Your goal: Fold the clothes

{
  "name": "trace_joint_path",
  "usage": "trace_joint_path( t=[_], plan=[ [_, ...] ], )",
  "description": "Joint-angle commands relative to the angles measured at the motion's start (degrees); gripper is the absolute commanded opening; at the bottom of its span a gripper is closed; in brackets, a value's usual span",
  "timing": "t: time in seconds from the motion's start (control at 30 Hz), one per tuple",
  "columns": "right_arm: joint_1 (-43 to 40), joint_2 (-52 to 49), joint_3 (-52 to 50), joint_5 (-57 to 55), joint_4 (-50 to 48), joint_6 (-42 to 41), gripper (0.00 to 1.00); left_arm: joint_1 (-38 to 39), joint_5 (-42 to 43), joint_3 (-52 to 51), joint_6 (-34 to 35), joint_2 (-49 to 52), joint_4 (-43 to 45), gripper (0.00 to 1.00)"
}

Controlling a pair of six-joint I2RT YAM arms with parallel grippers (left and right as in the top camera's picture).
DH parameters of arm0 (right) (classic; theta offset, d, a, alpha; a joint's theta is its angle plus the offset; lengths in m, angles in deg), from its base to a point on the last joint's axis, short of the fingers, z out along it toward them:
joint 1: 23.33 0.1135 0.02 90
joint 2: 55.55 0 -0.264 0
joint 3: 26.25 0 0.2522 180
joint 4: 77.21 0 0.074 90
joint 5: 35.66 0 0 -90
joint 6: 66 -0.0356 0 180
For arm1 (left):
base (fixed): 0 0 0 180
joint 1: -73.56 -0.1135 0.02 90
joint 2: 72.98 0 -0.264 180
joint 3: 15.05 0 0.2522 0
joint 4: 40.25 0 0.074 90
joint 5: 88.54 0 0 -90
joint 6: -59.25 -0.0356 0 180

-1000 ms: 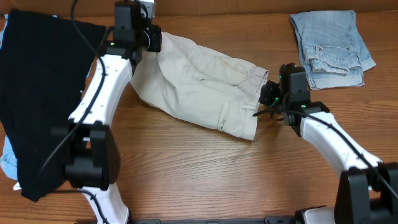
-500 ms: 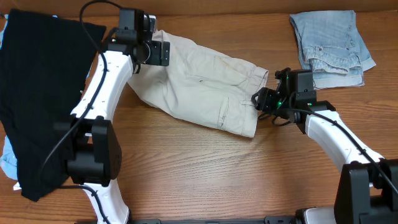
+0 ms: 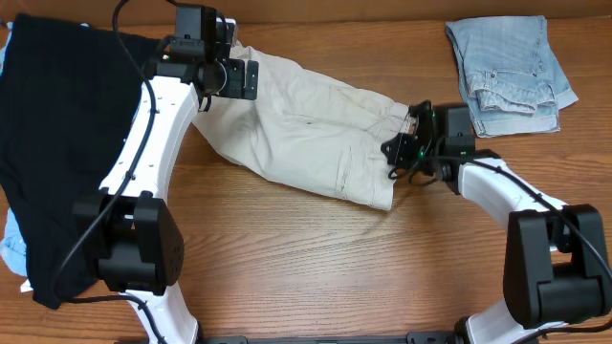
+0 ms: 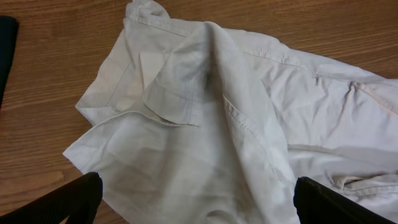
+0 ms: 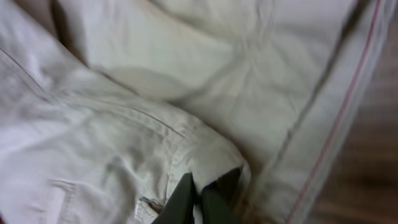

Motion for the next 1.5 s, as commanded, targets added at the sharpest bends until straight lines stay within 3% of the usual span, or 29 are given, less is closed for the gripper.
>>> trace_joint_path(
  t=[0.0,0.17,0.37,0.6,0.63,0.67,0.73,0.77,1.1,1.3,1.47],
  plan=[
    [-0.46,1.03,8.00,0.74,-0.28,-0.04,0.04,-0.28,-0.81,1.49,0.13,-1.36,0.31,1.00],
    [-0.46,1.03,15.04,-6.49,0.17,-0.37,0.04,-0.33,-0.87,1.49,-0.22,-1.36,0.79,1.00],
    [-2.38,0.11,16.35,-17.88,-0.72,-1.86,0.04,-0.33,-1.73,1.49,-0.28,-1.36,2.10,1.00],
    [-6.86,-7.56,16.35,-16.24,-3.26,-1.53,0.05,-0.33,-4.33,1.49,-0.31,-1.11,3.43,1.00],
    [-7.26,-8.41,16.35,-15.45,-3.65,-1.38,0.26,-0.33,-4.48,1.49,-0.31,-0.94,3.74,1.00],
    [-7.65,-8.96,16.35,-14.60,-3.76,-1.38,0.55,-0.35,-4.74,1.49,-0.28,-0.70,3.98,1.00],
    [-8.48,-9.09,16.35,-12.35,-2.93,-1.33,0.93,-0.44,-5.29,1.49,-0.28,-0.35,4.09,1.00],
    [-8.87,-8.76,16.37,-11.10,-2.29,-1.33,1.00,-0.55,-5.31,1.49,-0.31,-0.17,3.96,1.00],
    [-10.91,-9.73,15.63,1.42,11.06,3.43,1.00,-0.74,-5.25,1.46,-0.28,0.20,3.08,1.00],
    [-9.16,-14.23,14.71,3.23,11.19,3.52,0.99,-0.74,-5.22,1.49,-0.28,0.20,1.09,1.00],
    [-6.58,-17.25,14.71,5.68,9.07,3.28,0.81,-0.74,-5.22,1.46,-0.28,0.20,-1.18,1.00]
  ],
)
